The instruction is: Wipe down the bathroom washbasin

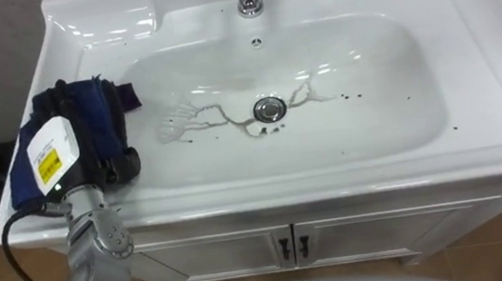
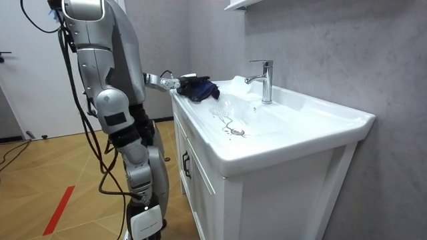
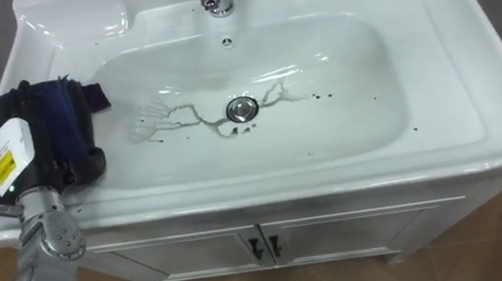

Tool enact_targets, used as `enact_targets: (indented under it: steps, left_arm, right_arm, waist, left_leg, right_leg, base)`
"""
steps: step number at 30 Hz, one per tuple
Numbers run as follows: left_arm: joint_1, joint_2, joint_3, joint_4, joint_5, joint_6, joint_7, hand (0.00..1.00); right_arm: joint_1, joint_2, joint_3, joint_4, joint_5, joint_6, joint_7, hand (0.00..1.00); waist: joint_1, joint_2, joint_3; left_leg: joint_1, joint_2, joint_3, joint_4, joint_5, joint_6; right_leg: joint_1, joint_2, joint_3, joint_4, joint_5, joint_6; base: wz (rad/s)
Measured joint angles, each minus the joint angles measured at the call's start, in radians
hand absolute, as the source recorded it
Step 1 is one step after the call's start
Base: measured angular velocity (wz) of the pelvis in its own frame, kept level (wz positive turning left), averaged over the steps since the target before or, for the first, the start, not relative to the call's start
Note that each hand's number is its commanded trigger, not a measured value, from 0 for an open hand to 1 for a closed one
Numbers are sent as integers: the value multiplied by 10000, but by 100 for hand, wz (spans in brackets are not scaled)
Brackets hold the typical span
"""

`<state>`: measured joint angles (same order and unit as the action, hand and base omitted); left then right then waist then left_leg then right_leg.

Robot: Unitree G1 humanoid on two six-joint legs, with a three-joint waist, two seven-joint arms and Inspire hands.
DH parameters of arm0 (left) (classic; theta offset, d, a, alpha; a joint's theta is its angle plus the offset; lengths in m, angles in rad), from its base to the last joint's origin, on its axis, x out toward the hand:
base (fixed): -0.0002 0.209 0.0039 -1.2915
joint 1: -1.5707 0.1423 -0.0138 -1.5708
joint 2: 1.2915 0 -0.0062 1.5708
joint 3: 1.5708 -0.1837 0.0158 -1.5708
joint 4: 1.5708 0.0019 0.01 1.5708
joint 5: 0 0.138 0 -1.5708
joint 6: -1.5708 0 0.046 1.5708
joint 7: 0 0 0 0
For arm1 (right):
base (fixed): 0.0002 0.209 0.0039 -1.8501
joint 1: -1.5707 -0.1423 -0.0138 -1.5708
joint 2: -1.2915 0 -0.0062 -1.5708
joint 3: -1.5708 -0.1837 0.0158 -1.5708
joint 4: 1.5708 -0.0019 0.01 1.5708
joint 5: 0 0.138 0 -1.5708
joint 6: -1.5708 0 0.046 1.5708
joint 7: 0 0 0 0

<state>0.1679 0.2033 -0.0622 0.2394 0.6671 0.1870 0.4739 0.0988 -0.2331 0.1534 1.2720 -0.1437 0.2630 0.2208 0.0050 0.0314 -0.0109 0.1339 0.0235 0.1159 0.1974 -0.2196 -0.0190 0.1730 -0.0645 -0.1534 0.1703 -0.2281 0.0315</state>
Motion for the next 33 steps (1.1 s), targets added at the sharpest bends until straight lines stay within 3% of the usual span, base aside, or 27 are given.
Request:
enact_targets:
  steps: [1, 3, 4, 9, 21, 33]
  left_arm:
    - [-1, -8, 0, 11, -8, 0, 17, 0]
    - [-9, -64, 0, 138, -57, -5, 66, 71]
    - [-23, -153, 8, 347, -84, -13, 151, 100]
    - [-277, -386, 66, 989, -81, -66, 173, 100]
    - [-760, -299, 950, 1205, 17, -77, 220, 100]
    - [-773, -277, 1278, 1234, -609, -76, 203, 100]
  right_arm:
    - [1, 0, 0, -13, -7, 4, -1, 0]
    - [0, -6, -2, -79, -24, 33, -2, 0]
    - [-21, -9, -3, -180, -97, 122, -2, 0]
    - [9, -4, -13, -286, -304, 265, 18, 0]
    - [38, 11, -11, -325, -668, 875, 344, 0]
    - [-24, 32, -11, -367, -1028, 1034, 436, 0]
  waist:
    - [0, 0, 0]
    - [20, 6, -4]
    - [43, 33, -22]
    - [42, 48, -58]
    - [39, -36, -114]
    - [38, -55, -126]
  left_leg:
    - [-1, 0, 0, 0, 0, 0]
    - [5, 6, 76, -7, 0, 0]
    - [4, 16, 159, -16, 0, 0]
    - [127, 15, 206, -108, 1, -1]
    - [292, 10, 220, -163, 3, -4]
    - [358, 3, 211, -224, 3, -3]
  right_leg:
    - [-3, 0, 1, -3, 0, 0]
    - [-48, -2, 47, -9, -1, 0]
    - [-95, 2, 126, 6, -1, -1]
    - [-75, 10, 188, 32, 3, -1]
    - [23, 14, 273, 36, 2, -1]
    - [89, 12, 249, 22, 2, 0]
  base:
    - [0]
    - [-9]
    - [-16]
    - [-5]
    - [-2]
    - [0]
